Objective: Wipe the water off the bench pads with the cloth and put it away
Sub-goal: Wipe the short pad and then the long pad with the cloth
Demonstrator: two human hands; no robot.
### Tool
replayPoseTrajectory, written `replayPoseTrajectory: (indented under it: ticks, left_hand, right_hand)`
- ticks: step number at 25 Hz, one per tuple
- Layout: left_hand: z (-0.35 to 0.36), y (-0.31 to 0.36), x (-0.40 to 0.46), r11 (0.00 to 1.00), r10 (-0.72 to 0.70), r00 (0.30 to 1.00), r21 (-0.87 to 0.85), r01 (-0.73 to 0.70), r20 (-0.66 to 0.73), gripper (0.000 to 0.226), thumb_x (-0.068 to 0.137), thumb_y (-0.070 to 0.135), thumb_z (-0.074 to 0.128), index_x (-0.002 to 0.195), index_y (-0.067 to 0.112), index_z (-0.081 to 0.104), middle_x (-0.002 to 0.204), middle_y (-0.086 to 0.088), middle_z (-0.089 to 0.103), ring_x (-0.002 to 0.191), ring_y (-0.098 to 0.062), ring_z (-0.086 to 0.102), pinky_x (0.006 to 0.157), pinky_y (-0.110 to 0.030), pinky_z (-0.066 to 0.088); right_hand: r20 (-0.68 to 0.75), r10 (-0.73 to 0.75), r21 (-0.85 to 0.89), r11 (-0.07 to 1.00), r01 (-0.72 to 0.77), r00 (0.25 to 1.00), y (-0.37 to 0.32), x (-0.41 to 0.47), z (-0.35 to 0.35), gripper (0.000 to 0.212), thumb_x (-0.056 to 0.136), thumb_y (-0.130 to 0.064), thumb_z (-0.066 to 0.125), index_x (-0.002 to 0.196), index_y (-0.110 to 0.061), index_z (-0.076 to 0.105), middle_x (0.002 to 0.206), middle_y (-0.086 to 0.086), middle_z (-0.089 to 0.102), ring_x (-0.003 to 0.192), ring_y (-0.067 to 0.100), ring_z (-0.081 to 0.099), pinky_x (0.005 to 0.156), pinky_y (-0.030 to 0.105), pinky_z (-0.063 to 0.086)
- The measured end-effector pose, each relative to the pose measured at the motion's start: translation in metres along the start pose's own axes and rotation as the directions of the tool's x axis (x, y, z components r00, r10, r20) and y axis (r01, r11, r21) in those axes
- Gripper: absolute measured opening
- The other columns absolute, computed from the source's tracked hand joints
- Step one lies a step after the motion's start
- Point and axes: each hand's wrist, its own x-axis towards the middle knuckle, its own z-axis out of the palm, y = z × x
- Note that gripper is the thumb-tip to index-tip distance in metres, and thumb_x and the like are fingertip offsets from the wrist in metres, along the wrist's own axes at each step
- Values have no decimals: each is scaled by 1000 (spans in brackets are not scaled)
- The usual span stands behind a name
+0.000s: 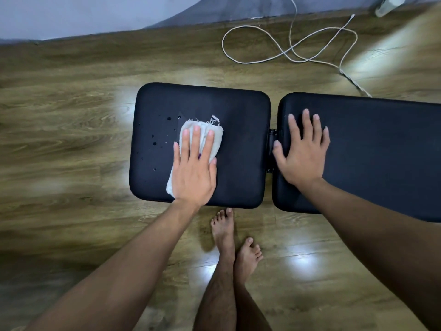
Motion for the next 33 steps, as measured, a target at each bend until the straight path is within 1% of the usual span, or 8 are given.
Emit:
replayPoseTrajectory:
  ticks: [4, 7, 13, 18, 21, 25, 30, 33]
  left_hand:
    - [5, -1, 2, 1000, 10, 1000, 20, -10, -15, 62, 105, 34, 30, 163, 23, 10, 170, -10, 9, 157, -33, 5, 125, -55, 16]
    - [8, -2, 3, 1000, 10, 1000, 20, -10, -2, 64, 103, 34, 28, 163, 22, 8, 169, -13, 8, 157, -35, 4, 125, -55, 14]
    - [-2, 5, 11, 1000, -18, 998, 0, 18, 66, 63, 106, 31, 29, 163, 22, 4, 169, -15, 0, 157, -35, -2, 126, -54, 8]
    - [-17, 7, 100, 987, -151, 987, -47, 154, 61, 63, 107, 33, 24, 162, 20, -2, 169, -16, -7, 156, -36, -7, 126, -54, 3]
    - [-24, 1, 134, 991, -123, 990, -47, 127, 75, 63, 106, 34, 24, 163, 21, 1, 169, -15, -4, 156, -36, -4, 126, -54, 5]
    - [-19, -22, 92, 999, 29, 998, -32, -28, 53, 61, 108, 36, 25, 163, 23, 4, 170, -14, -1, 157, -34, -2, 126, -52, 9]
    - [-12, -37, -3, 998, 13, 998, -67, -9, 62, 64, 105, 36, 30, 162, 16, 13, 169, -17, 6, 157, -34, 2, 126, -54, 12]
    - [-14, -40, -29, 997, 64, 993, -57, -59, 96, 62, 105, 31, 31, 161, 15, 14, 168, -18, 8, 157, -35, 2, 125, -57, 15]
  right_hand:
    - [-9, -189, 42, 981, 189, 982, -68, -4, 12, 65, 98, -48, 37, 157, -22, 26, 166, 11, 17, 154, 30, 13, 123, 53, 14]
    - [36, -156, 99, 983, 152, 987, -102, 4, 23, 59, 103, -39, 32, 158, -21, 21, 167, 9, 13, 154, 29, 8, 124, 51, 12]
    - [33, -121, 47, 992, 120, 992, -107, 6, 30, 59, 103, -37, 29, 159, -23, 18, 168, 7, 9, 155, 29, 3, 125, 51, 7]
    - [13, -121, 22, 992, 121, 993, -108, 6, 33, 61, 100, -37, 32, 158, -23, 19, 167, 7, 11, 155, 29, 5, 124, 52, 10]
    - [3, -118, 15, 993, 118, 993, -107, 7, 33, 61, 100, -37, 33, 158, -24, 20, 167, 6, 11, 155, 29, 5, 124, 52, 12]
    - [12, -116, 17, 993, 115, 993, -109, 7, 32, 62, 100, -37, 35, 158, -24, 19, 167, 6, 11, 155, 29, 5, 124, 52, 12]
    - [-5, -105, 30, 994, 106, 994, -110, 6, 32, 61, 100, -37, 35, 158, -23, 22, 167, 6, 14, 154, 29, 8, 124, 51, 12]
    - [-9, -104, 29, 994, 104, 995, -109, 5, 34, 60, 100, -38, 33, 158, -24, 21, 167, 5, 13, 154, 29, 9, 124, 51, 11]
